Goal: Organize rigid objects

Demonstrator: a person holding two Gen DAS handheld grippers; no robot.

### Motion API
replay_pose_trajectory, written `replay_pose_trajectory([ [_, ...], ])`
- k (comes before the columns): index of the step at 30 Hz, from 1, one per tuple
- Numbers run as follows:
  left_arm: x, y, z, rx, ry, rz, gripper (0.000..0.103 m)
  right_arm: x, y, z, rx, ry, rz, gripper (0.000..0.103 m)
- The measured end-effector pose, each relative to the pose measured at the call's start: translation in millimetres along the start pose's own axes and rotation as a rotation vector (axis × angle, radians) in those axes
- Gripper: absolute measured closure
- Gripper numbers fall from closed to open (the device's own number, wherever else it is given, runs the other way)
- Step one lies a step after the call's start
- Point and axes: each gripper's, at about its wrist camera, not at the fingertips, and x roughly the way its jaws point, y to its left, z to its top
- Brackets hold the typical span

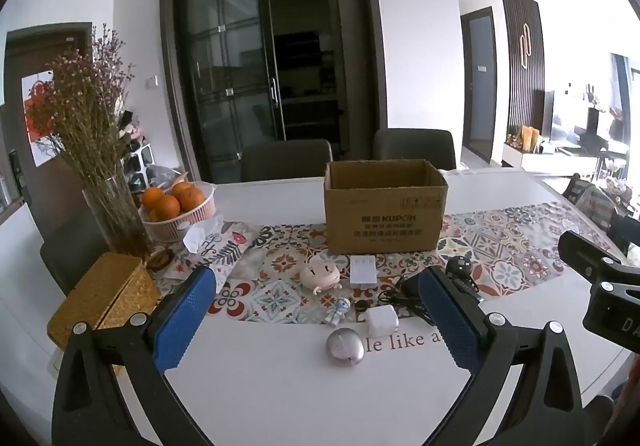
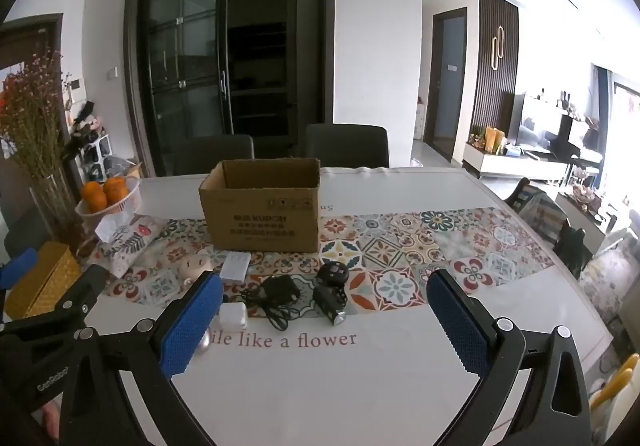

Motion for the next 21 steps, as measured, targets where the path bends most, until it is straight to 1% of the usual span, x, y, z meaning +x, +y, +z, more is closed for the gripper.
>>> replay_pose_trajectory([
  [21,1.2,-0.3,1.1,0.003,0.0,0.002,0.0,1.0,-0.7,-0.8,0.0,0.003,0.001,0.0],
])
